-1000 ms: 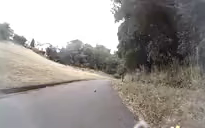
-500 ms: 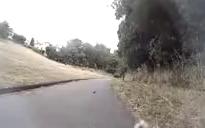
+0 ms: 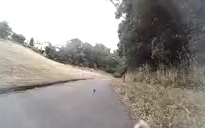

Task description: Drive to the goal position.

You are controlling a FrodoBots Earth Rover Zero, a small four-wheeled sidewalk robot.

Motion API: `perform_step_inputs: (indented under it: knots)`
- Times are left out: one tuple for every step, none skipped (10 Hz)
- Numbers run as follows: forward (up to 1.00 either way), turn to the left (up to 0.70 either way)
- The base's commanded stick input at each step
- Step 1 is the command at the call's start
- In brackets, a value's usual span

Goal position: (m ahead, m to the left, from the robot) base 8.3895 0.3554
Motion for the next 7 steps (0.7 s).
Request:
perform_step_inputs:
  knots:
    - [0.7, 0.0]
    - [0.7, 0.0]
    - [0.7, 0.0]
    - [0.7, 0.0]
    - [0.7, 0.0]
    - [0.7, 0.0]
    - [0.7, 0.0]
